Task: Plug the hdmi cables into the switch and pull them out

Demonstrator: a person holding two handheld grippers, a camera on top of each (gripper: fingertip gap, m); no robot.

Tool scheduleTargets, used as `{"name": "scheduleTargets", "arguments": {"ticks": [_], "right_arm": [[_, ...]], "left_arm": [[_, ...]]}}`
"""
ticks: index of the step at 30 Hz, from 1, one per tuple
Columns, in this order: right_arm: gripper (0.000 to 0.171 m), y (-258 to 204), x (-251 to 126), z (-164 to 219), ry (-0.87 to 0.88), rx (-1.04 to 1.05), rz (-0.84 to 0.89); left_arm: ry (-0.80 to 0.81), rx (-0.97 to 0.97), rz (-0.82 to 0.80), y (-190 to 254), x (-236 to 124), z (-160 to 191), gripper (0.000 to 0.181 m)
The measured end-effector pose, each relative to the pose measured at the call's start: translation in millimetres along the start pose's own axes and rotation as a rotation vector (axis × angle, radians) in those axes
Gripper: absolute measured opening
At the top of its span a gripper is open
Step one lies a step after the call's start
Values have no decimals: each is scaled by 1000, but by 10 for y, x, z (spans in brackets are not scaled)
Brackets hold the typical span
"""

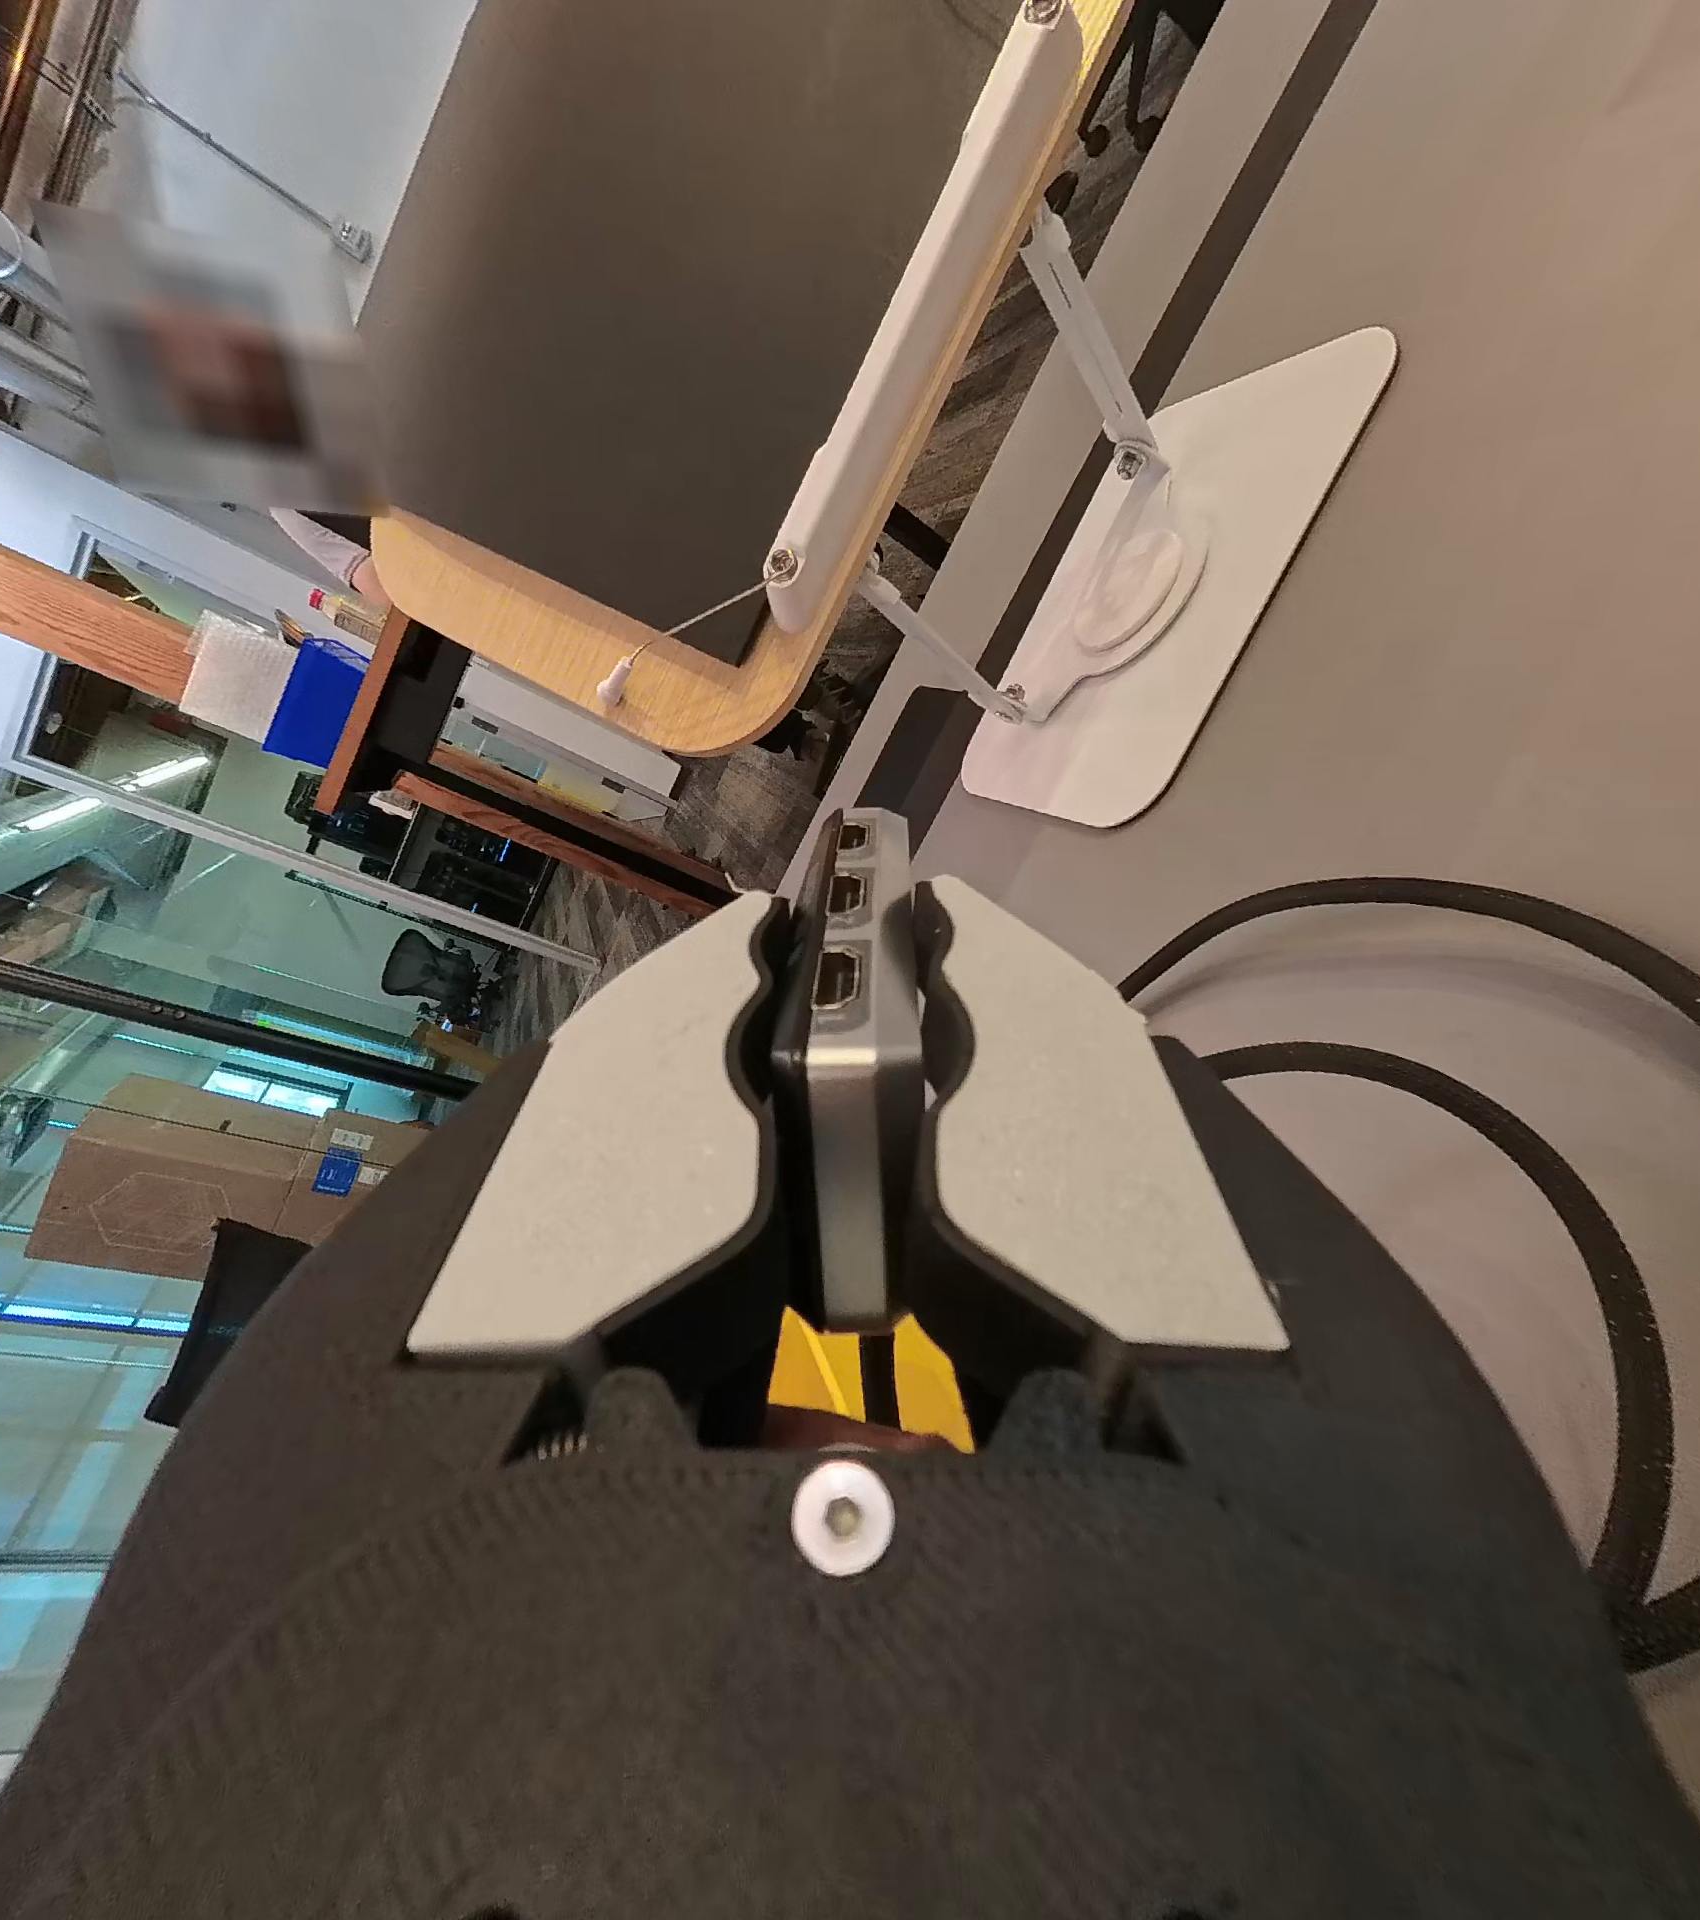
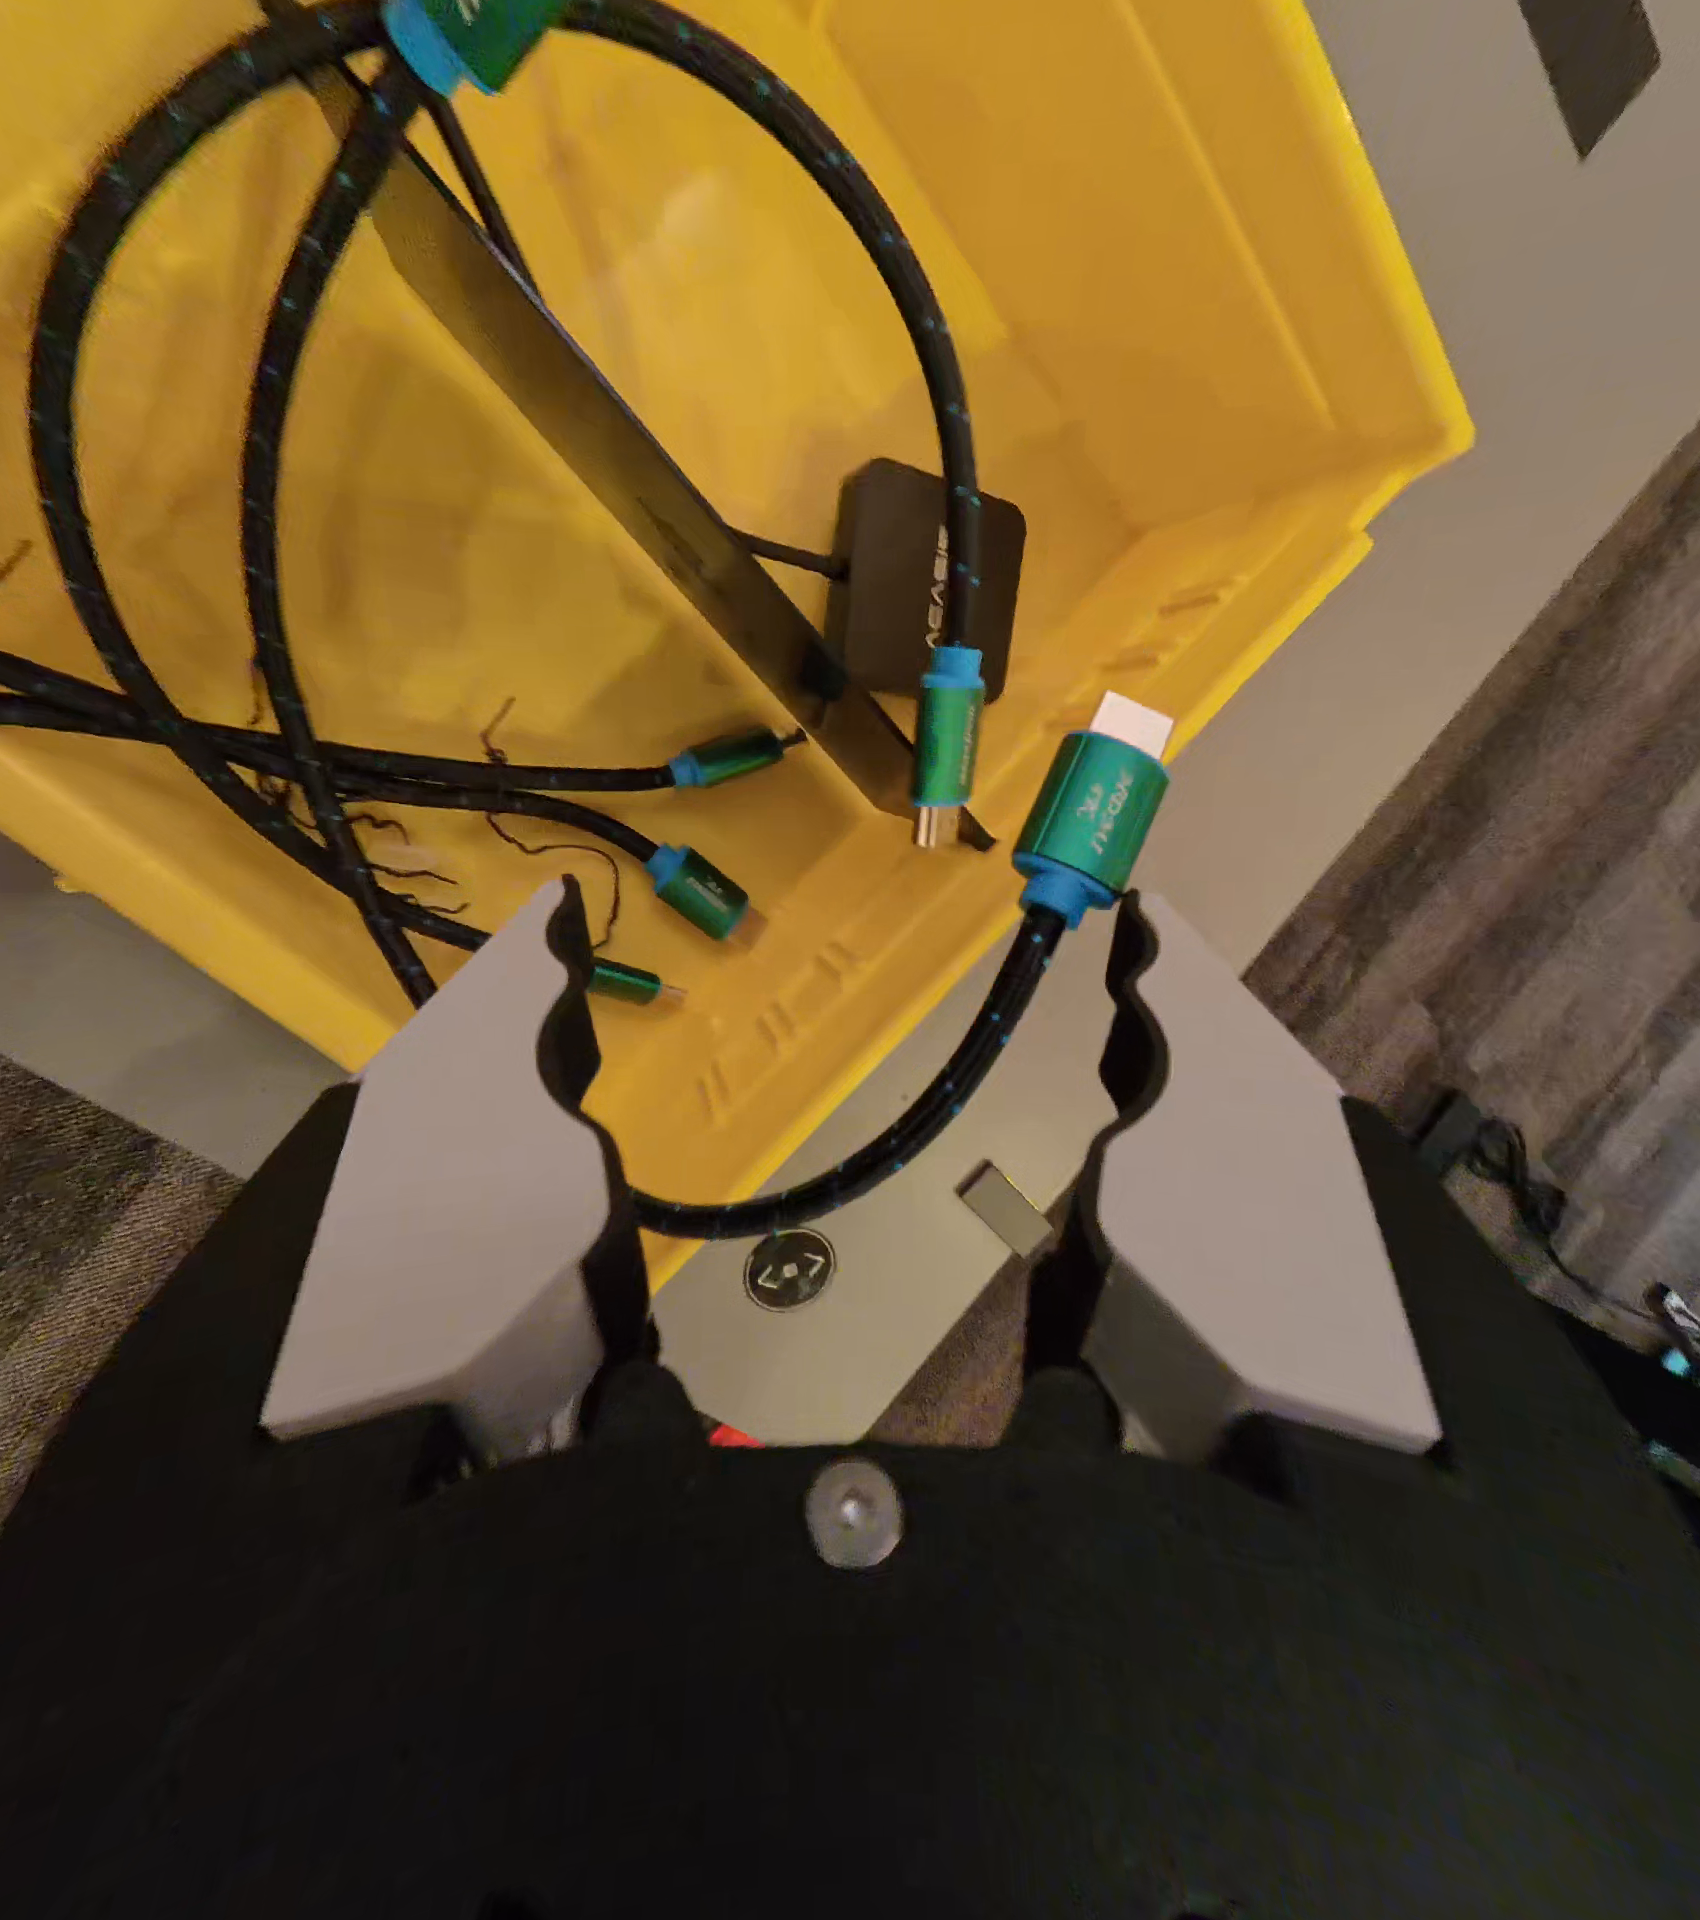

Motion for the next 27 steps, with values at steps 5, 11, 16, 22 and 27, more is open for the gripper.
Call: {"name": "scheduleTargets", "arguments": {"ticks": [5,11,16,22,27], "right_arm": [[112,141,-28,-11,21,79,30],[70,104,-291,66,13,106,19],[51,-445,-441,-67,112,16,-43],[60,-1957,-662,-969,436,-316,-263],[64,-2956,-704,-1790,679,-591,-349]], "left_arm": [[-3,-1,4,-3,0,-4,22],[-5,-4,-1,-16,-13,5,22],[5,-3,0,-17,-16,-21,21],[51,-2,-7,-58,-63,-193,22],[154,52,20,-39,-184,-423,21]]}}
Point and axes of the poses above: each gripper's, where its closed fingertips meet, x out along the fingers, z out of its underside, y = z × x across the jaws, the point moved 8 cm from there along -x, back along the fingers, and after that the axes turned 15 degrees about x, right-handed, at the moved point
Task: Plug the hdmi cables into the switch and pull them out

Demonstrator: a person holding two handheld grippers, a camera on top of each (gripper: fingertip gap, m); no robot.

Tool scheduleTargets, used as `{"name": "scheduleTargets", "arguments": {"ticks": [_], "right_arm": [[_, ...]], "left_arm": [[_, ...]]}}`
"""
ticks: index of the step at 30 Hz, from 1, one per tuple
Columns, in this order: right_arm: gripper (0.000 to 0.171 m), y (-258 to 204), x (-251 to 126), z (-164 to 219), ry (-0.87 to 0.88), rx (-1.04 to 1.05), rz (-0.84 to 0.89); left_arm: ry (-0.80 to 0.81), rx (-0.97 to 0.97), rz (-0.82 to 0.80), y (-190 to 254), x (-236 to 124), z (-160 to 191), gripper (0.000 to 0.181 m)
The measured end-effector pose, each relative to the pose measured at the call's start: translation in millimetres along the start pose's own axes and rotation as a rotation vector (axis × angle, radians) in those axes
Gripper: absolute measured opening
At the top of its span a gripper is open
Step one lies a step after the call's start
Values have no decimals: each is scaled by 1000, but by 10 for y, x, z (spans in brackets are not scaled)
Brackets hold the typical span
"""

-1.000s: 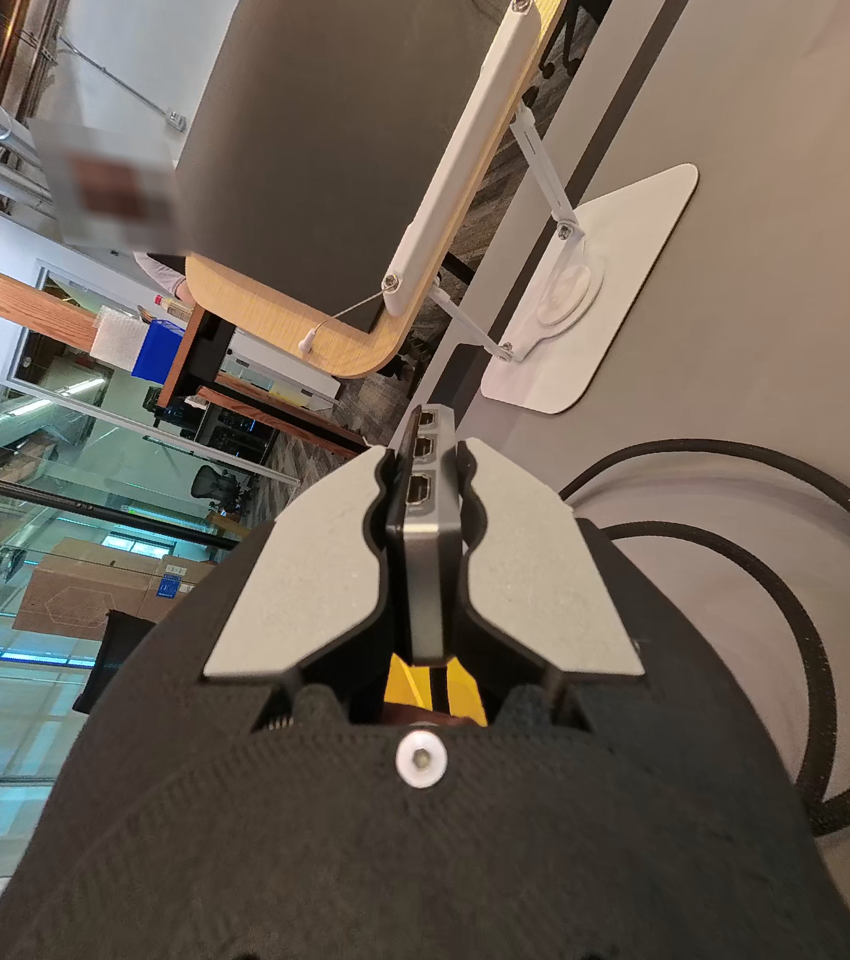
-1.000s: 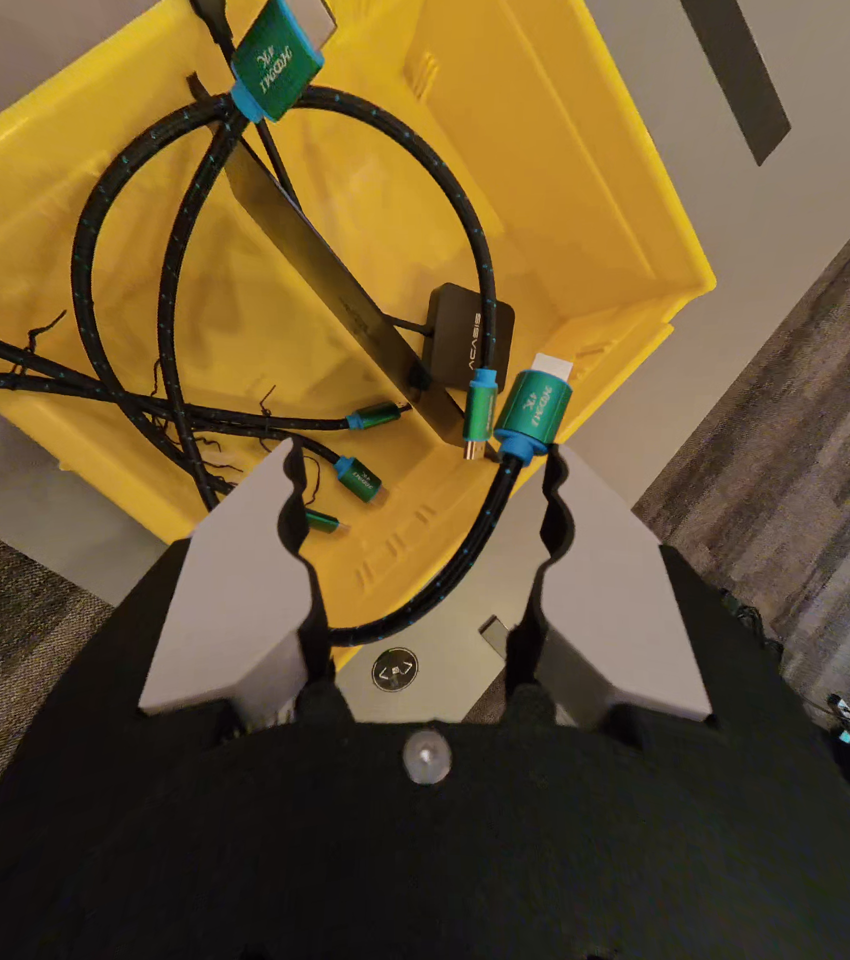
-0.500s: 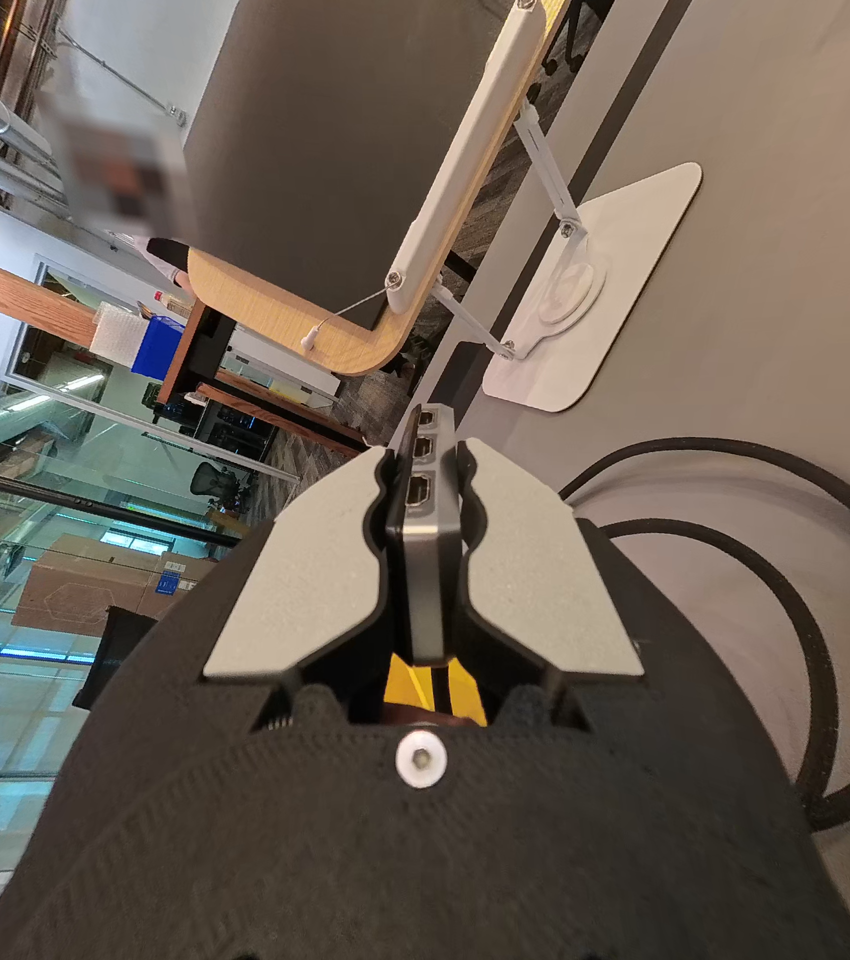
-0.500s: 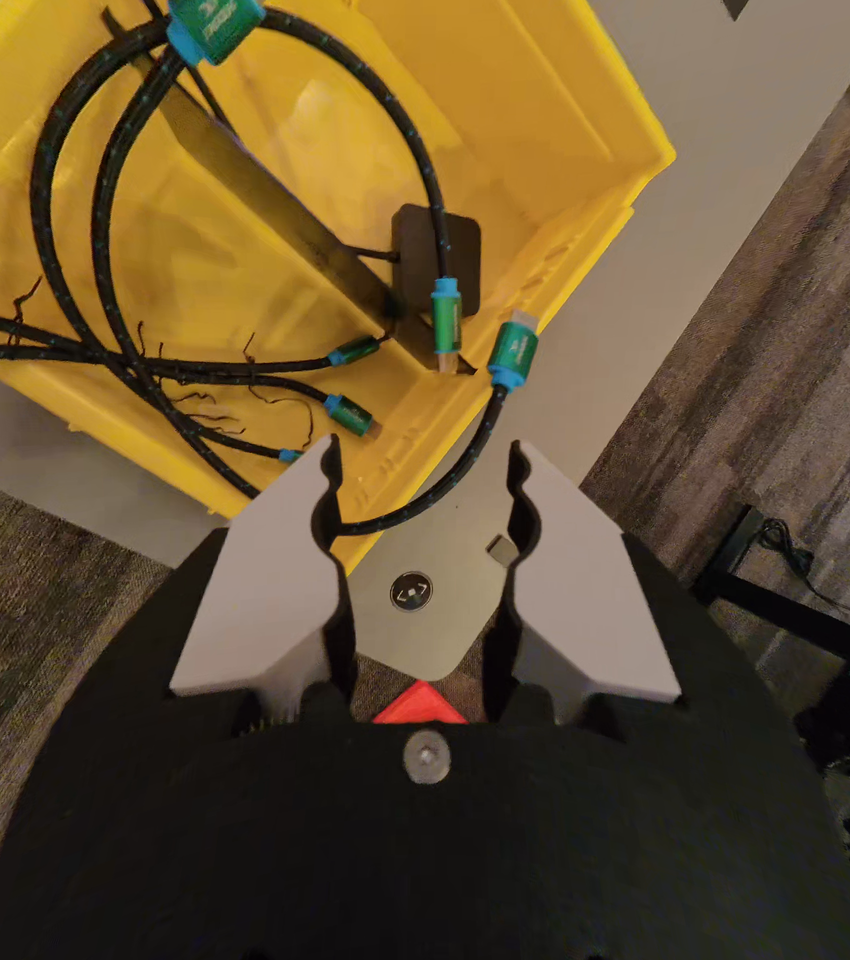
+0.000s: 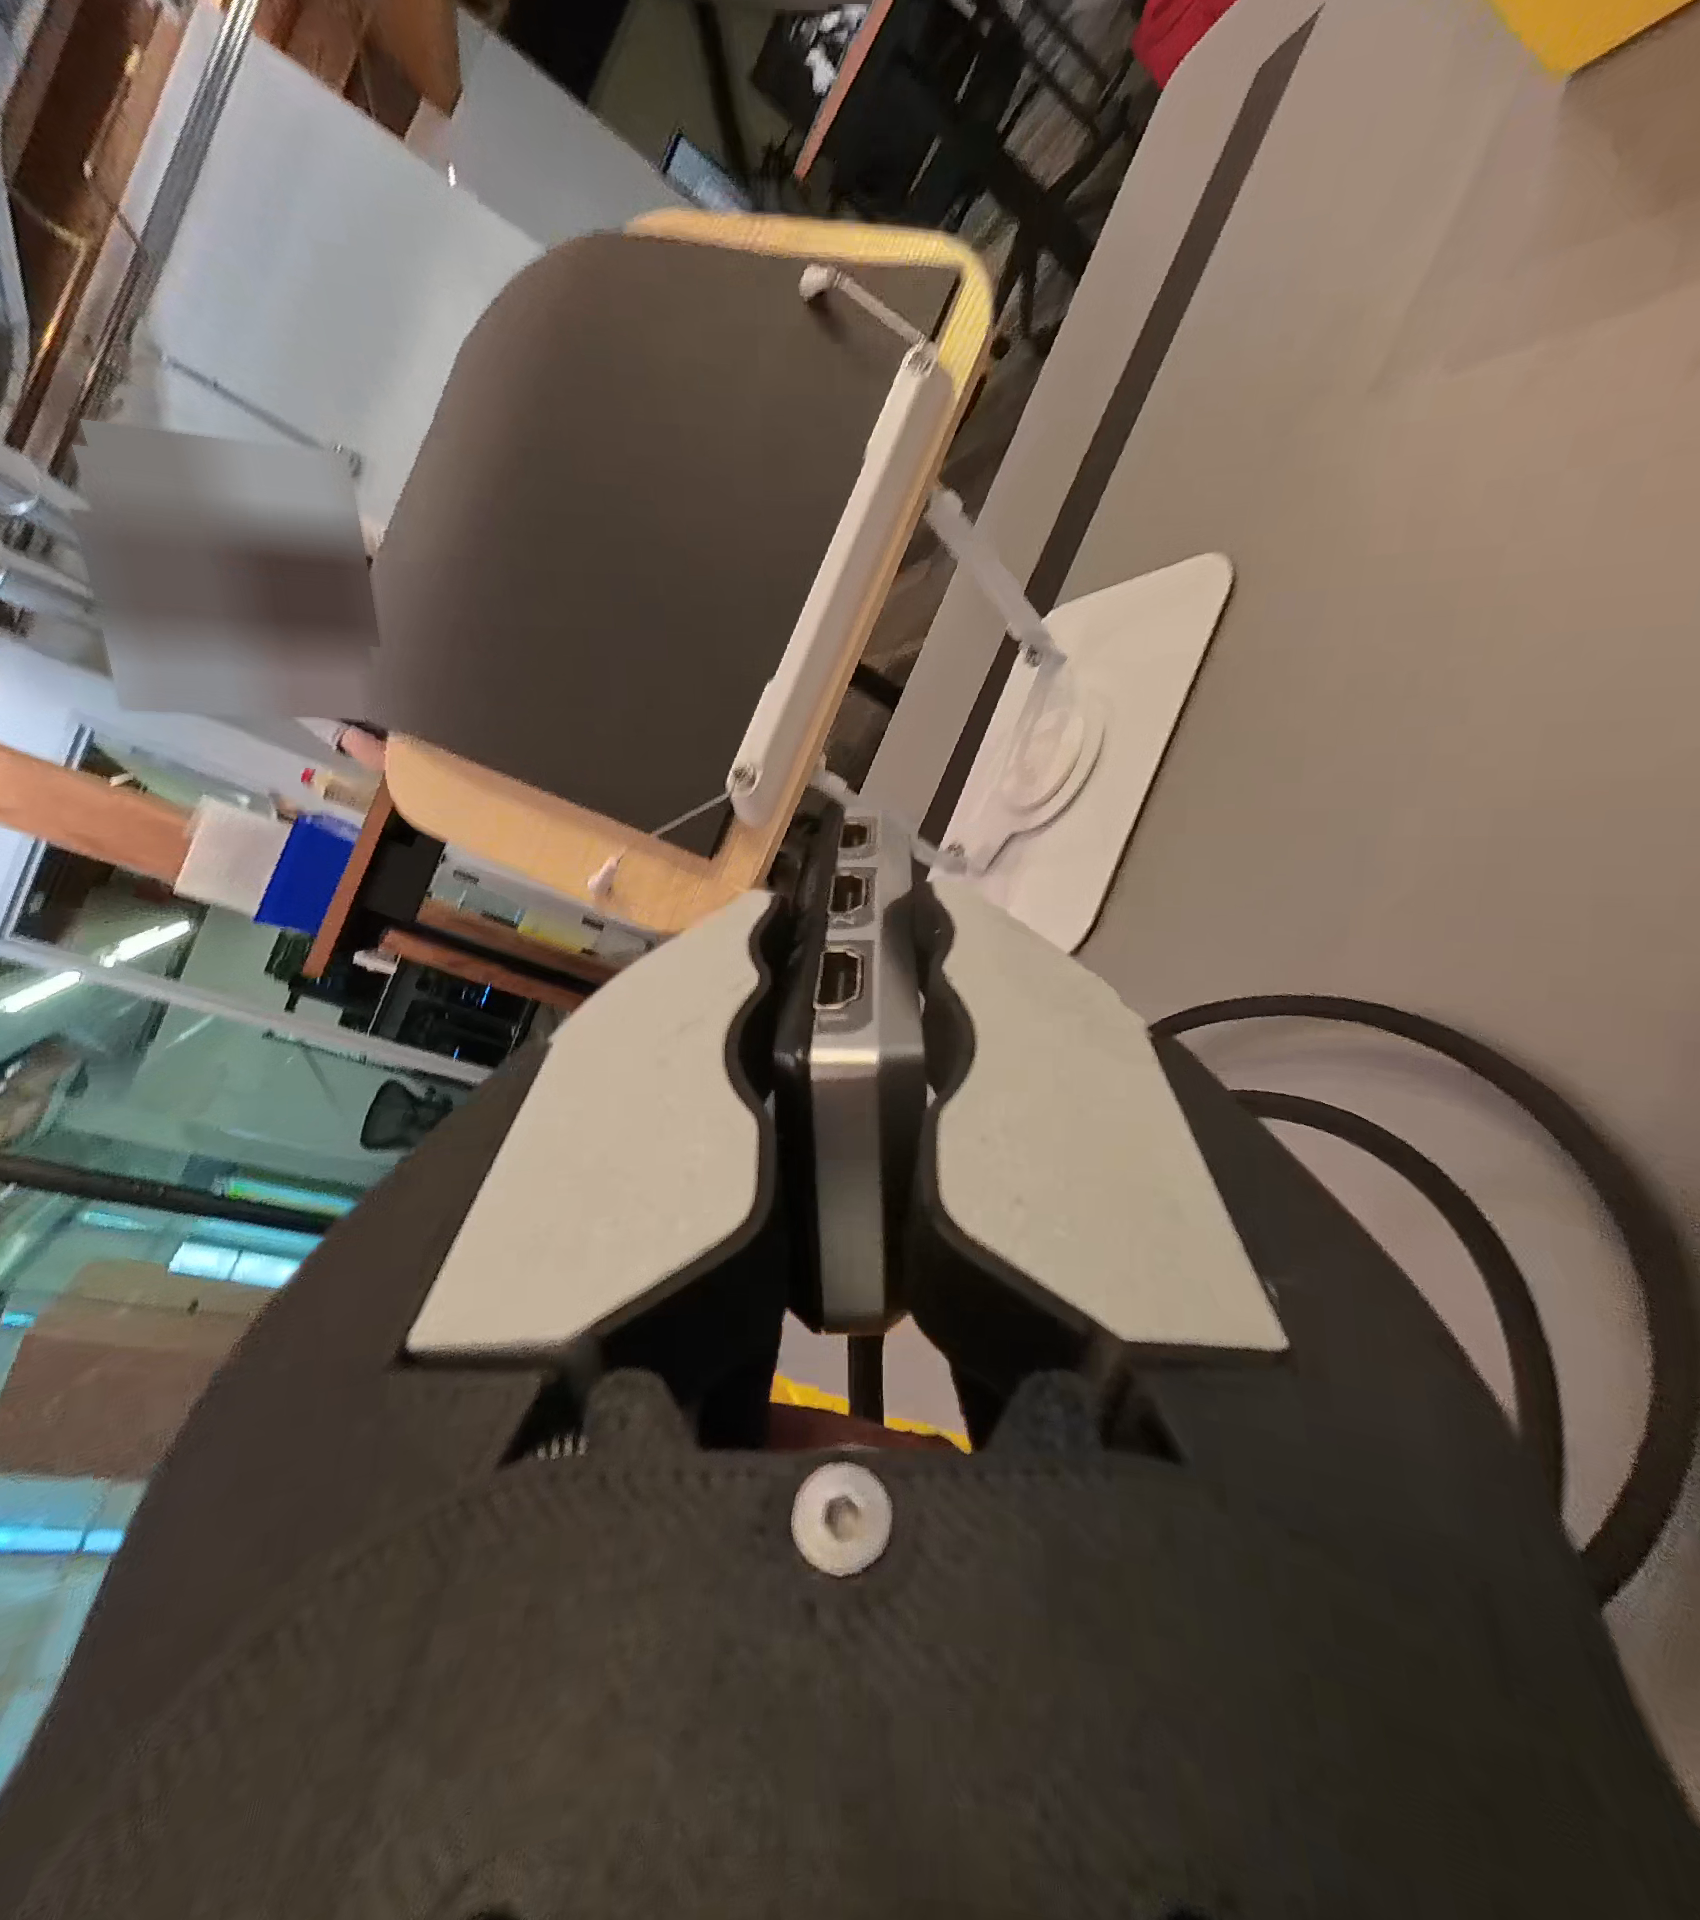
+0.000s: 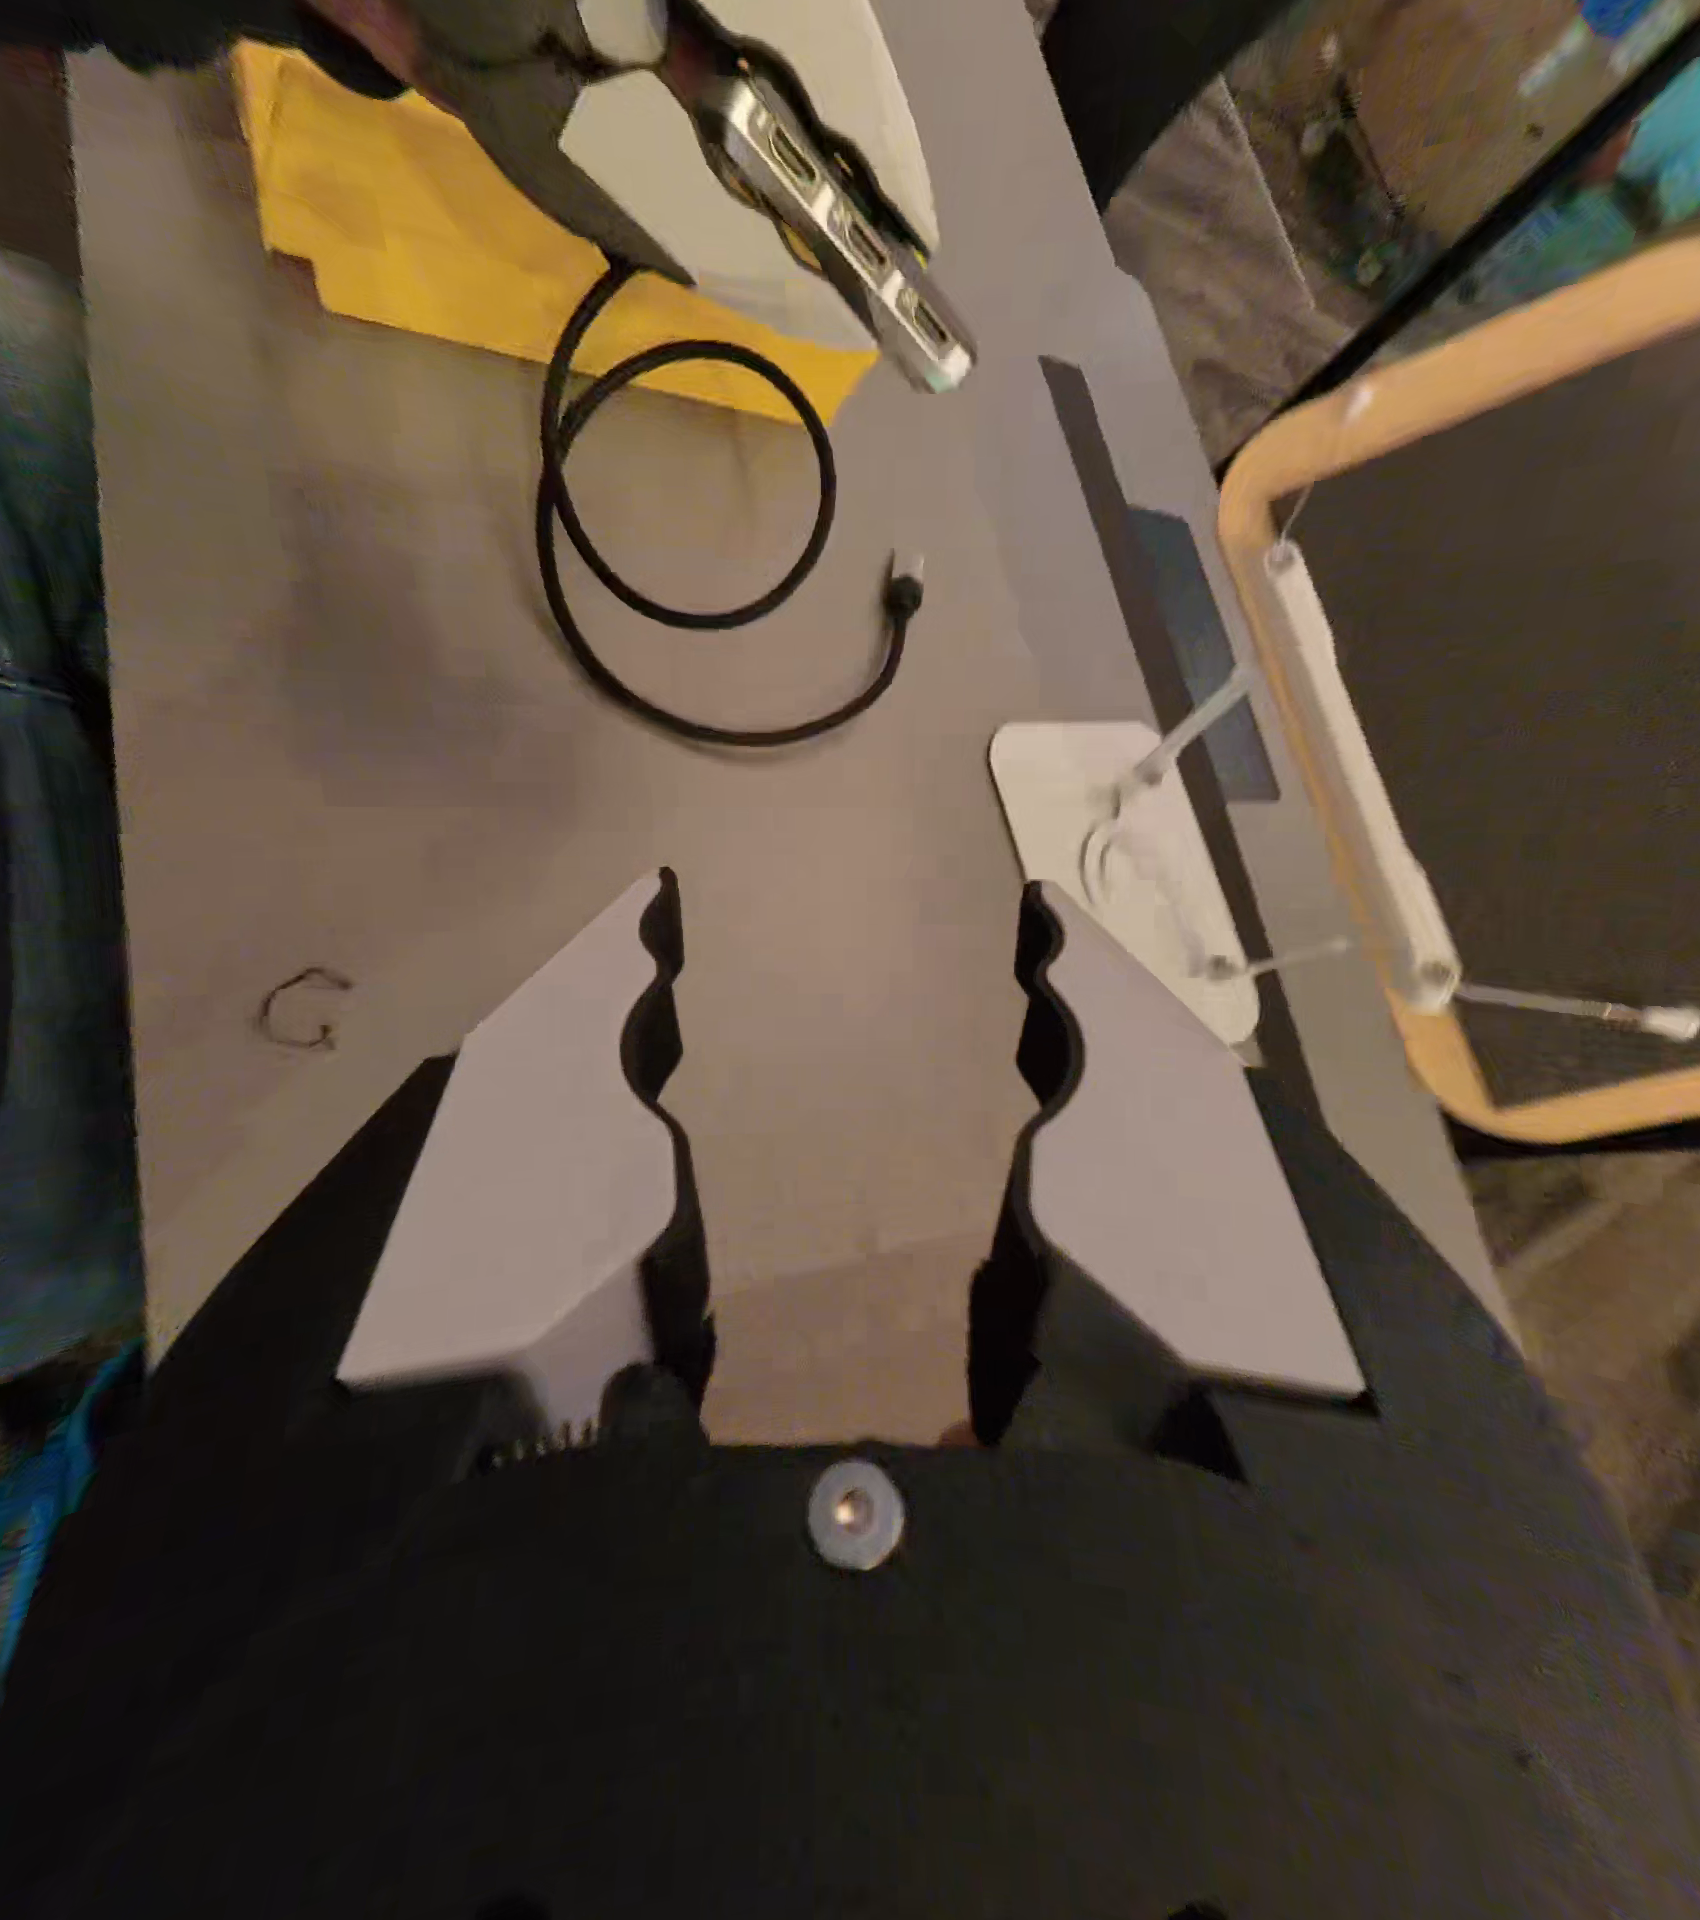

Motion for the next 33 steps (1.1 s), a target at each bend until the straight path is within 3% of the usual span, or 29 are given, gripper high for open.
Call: {"name": "scheduleTargets", "arguments": {"ticks": [4,8,15,17,24,33], "right_arm": [[61,-78,633,-382,61,-243,-18],[56,-145,1092,-493,42,-460,15],[18,-301,1233,-579,45,-675,25],[18,-295,1233,-589,24,-651,21],[17,7,938,-644,1,-514,103],[18,880,-116,-954,-54,-381,379]], "left_arm": [[83,32,34,9,-69,-203,22],[188,59,86,44,-146,-342,21],[289,65,126,84,-251,-458,21],[288,63,122,87,-247,-454,22],[291,13,43,-159,-372,-496,39],[258,-57,-114,-500,-631,-389,31]]}}
Point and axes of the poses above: each gripper's, where its closed fingertips meet, x out along the fingers, z out of its underside, y = z × x across the jaws, the point moved 8 cm from there along -x, back along the fingers, and after that the axes turned 15 degrees about x, right-handed, at the moved point
